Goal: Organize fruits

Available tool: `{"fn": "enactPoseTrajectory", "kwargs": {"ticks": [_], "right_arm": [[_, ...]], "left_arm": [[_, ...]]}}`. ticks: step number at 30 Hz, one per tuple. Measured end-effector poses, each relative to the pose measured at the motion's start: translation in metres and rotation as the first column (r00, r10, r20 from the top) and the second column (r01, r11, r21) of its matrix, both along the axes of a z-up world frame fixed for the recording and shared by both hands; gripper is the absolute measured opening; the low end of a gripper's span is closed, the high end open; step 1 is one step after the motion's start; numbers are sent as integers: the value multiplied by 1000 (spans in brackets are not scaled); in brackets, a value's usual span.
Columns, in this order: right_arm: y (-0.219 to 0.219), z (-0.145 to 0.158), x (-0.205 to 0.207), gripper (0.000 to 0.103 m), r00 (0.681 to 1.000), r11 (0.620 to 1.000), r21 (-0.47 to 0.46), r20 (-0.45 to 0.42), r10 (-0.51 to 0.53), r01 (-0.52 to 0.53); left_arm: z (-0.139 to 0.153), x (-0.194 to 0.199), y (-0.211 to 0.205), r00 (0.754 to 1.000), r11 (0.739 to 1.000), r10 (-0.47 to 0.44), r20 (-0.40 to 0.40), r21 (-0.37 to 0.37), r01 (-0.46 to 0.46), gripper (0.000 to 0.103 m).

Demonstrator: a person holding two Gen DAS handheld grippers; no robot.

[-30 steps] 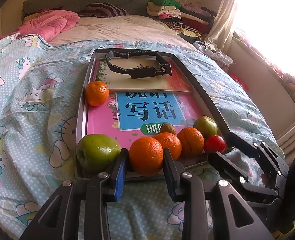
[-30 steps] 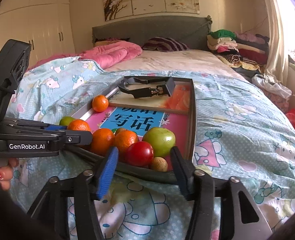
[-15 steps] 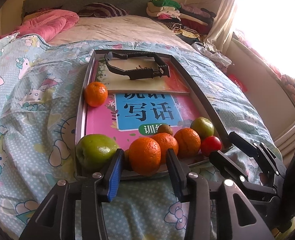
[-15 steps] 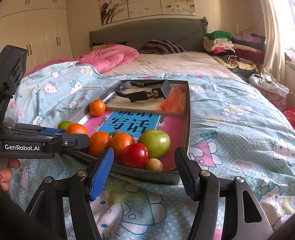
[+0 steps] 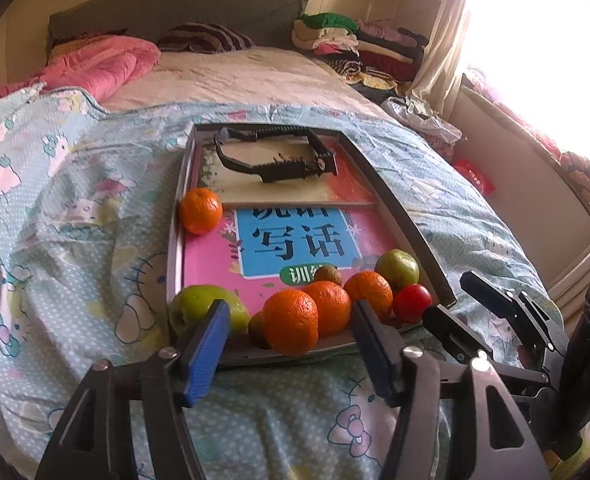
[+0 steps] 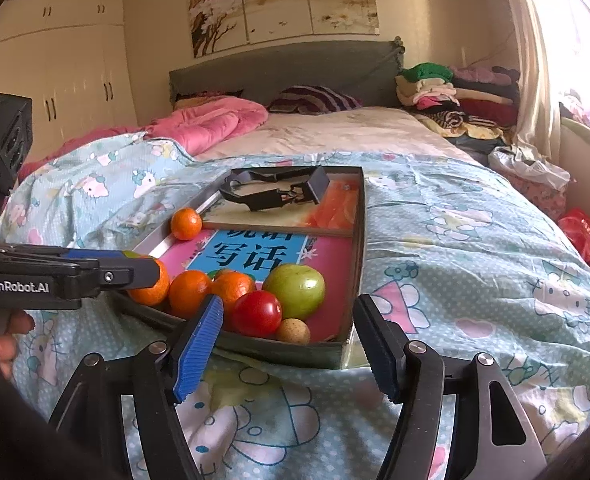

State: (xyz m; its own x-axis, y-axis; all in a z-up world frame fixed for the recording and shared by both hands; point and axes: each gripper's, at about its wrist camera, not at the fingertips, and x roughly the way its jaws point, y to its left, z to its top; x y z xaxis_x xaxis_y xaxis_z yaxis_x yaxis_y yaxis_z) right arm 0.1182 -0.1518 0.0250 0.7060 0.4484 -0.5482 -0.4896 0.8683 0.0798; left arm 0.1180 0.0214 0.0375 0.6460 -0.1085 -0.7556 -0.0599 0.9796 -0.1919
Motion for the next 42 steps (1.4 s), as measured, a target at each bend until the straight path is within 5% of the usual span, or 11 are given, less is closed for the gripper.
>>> {"fn": "enactPoseTrajectory", "kwargs": {"ticks": [5,9,13,23,42], "right_arm": [[-3,9,-12,77,1000,1000,23,29,4,-4],[-3,16,-27,79,999,1000,27,38,1,-2],[-6,15,-40,80,1000,999,40,2,-12,12],[-12,-7,-68,80,996,999,9,-77,-51,52],[-11,-18,-72,80,994,998,-4,-86,-67,67]], "left_arm": [[10,-9,3,999,1000,14,36,-2,-14,68],[17,-26,7,997,999,38,71,-7,-38,83],[16,-47,12,993,997,81,81,5,-82,88],[-27,-81,2,994,994,105,4,35,-105,90],[-29,-84,-6,995,994,95,3,58,-95,90]]}}
